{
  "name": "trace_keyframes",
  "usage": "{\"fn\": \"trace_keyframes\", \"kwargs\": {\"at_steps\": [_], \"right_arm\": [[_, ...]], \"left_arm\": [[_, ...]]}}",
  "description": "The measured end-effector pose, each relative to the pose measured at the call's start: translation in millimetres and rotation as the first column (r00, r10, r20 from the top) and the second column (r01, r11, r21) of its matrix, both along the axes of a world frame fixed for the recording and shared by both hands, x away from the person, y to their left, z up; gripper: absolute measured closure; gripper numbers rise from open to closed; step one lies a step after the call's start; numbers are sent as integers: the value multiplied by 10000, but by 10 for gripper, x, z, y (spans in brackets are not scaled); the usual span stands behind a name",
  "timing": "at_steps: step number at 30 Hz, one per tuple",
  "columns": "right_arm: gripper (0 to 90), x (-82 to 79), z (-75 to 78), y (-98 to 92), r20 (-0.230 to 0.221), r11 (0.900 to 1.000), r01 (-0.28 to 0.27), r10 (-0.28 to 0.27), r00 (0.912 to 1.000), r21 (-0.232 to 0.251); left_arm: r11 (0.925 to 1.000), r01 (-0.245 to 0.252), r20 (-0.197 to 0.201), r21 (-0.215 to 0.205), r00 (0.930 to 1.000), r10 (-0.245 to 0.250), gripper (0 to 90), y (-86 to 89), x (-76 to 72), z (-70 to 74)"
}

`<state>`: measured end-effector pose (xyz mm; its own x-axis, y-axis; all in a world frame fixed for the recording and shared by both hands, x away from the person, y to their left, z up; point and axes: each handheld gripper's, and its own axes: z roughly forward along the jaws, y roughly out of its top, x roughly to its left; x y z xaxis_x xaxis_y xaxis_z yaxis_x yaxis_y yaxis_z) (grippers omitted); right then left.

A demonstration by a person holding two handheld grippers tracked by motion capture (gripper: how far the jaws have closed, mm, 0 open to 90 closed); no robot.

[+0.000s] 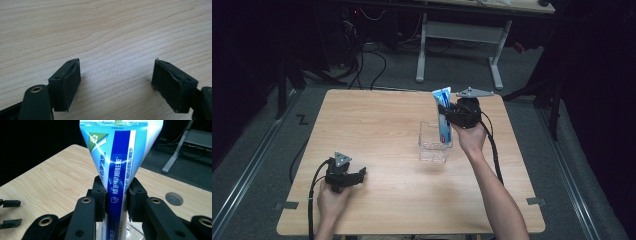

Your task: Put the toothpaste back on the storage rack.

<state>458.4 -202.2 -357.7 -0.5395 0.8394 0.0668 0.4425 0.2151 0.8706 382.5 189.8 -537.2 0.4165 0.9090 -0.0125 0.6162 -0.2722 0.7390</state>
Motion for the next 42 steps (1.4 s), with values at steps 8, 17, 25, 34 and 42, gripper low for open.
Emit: {"fn": "trace_keyframes", "kwargs": {"at_steps": [8, 17, 25, 34, 42], "right_arm": [[717, 25, -94, -10, -208, 10000, 73, -73, 9998, -32], [717, 28, -160, -12, -367, 9999, 82, -85, 9993, -82], [717, 29, -253, -10, -495, 9999, 133, -137, 9987, -97], [718, 25, -333, -17, -751, 9998, 59, -73, 9971, -187], [718, 29, -368, -4, -846, 9996, 29, -53, 9964, -283]], "left_arm": [[10000, 1, 0, 3, 10000, -1, 233, 0, 0, 0], [10000, -1, -4, 6, 10000, 1, 232, 0, -1, 0], [10000, 2, -4, 7, 10000, -2, 232, 0, 0, 1], [10000, 1, -4, 8, 10000, -1, 232, 0, -1, 1], [10000, -3, -1, 9, 10000, 3, 232, -1, 0, 0]]}}
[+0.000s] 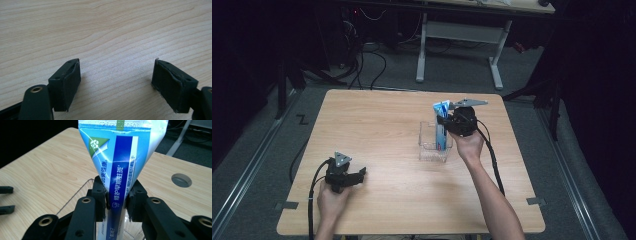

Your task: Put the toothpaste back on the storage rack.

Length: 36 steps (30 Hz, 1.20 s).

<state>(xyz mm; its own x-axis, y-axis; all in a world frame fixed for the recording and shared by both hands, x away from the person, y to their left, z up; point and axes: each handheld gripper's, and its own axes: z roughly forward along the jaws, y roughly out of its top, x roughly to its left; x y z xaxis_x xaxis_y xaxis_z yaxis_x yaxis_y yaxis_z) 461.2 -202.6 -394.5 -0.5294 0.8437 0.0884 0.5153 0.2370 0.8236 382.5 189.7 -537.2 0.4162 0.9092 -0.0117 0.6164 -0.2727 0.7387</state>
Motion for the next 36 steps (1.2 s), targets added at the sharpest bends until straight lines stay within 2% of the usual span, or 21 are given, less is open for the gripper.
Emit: {"fn": "trace_keyframes", "kwargs": {"at_steps": [3, 9, 32, 36], "right_arm": [[718, -17, -19, 35, -1, 9993, -18, 18, 10000, -380], [718, -22, -92, 5, -143, 9999, -10, 8, 9999, -100], [716, -17, -191, -57, -602, 10000, 87, -84, 9981, 43], [714, -26, -213, -127, -614, 9991, 205, -182, 9979, 369]], "left_arm": [[10000, -4, -2, 3, 10000, 4, 232, -1, 1, 0], [10000, -18, 4, 8, 10000, 18, 232, -3, 1, 0], [10000, -16, -5, 3, 10000, 16, 232, -2, 1, 0], [10000, -23, 4, 3, 10000, 23, 232, -3, 1, 0]]}}
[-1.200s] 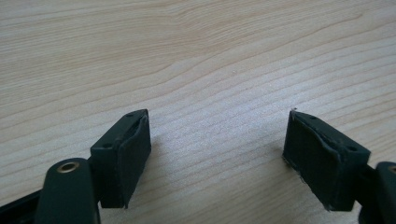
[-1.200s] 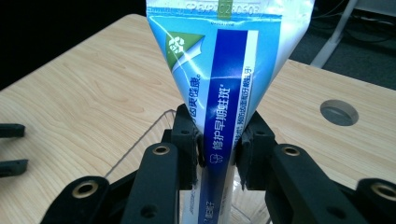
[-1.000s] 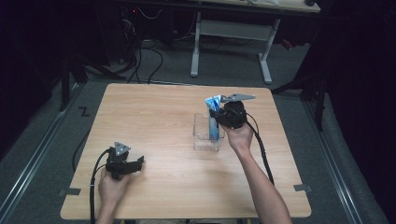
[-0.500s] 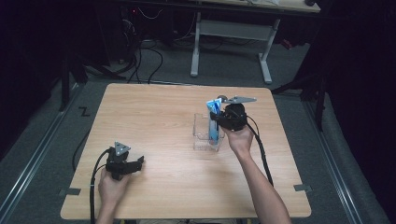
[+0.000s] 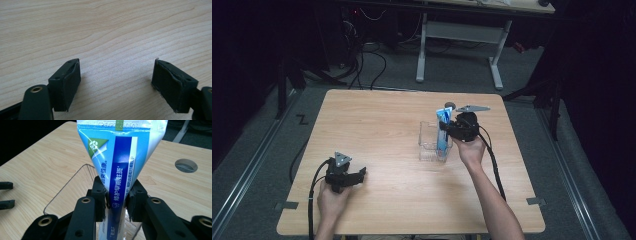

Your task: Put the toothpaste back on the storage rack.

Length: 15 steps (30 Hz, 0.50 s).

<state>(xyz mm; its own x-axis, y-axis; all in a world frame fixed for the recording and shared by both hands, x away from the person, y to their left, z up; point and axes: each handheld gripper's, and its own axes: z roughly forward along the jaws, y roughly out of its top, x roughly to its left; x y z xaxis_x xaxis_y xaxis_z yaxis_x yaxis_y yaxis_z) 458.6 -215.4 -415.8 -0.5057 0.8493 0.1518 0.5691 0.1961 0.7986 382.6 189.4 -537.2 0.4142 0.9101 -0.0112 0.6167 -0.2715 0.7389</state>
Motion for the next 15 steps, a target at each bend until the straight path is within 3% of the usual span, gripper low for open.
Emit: {"fn": "trace_keyframes", "kwargs": {"at_steps": [7, 15], "right_arm": [[707, -1, -9, -77, -77, 9996, 252, -251, 9997, 136], [695, 8, -12, -101, 85, 9987, 489, -488, 9988, -131]], "left_arm": [[10000, 3, -1, 4, 10000, -3, 232, 0, 0, 0], [10000, 0, 2, 2, 10000, 0, 232, 0, 0, 0]]}}
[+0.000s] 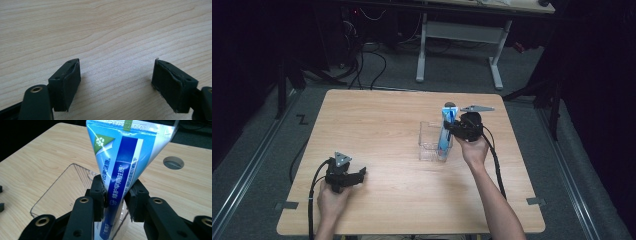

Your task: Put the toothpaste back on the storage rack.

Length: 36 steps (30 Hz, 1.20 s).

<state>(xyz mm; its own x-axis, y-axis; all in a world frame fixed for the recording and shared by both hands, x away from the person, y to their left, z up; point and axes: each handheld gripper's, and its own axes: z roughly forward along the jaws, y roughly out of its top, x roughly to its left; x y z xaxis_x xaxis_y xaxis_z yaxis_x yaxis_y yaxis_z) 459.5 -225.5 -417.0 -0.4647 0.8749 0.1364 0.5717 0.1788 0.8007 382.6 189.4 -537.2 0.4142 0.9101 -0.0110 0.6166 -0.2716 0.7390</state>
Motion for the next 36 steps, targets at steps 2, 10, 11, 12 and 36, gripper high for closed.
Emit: {"fn": "trace_keyframes", "kwargs": {"at_steps": [2, 10, 11, 12, 36], "right_arm": [[691, 5, -2, -20, 35, 9999, 105, -105, 9999, -60], [631, -16, 8, -30, 186, 9993, 316, -312, 9993, -221], [612, -21, 17, -38, 177, 9993, 331, -328, 9993, -183], [597, -26, 25, -49, 216, 9993, 311, -306, 9993, -229], [507, -246, 160, -316, 705, 9983, 502, -480, 9964, -300]], "left_arm": [[10000, 2, -2, 1, 10000, -2, 232, 0, 0, 0], [10000, 3, 0, 3, 10000, -3, 232, 0, 0, 0], [10000, 2, -1, 4, 10000, -2, 232, 0, 0, 0], [10000, 0, -1, 1, 10000, 0, 232, 0, 0, 0], [10000, -4, -4, -1, 10000, 4, 232, -1, 0, 0]]}}
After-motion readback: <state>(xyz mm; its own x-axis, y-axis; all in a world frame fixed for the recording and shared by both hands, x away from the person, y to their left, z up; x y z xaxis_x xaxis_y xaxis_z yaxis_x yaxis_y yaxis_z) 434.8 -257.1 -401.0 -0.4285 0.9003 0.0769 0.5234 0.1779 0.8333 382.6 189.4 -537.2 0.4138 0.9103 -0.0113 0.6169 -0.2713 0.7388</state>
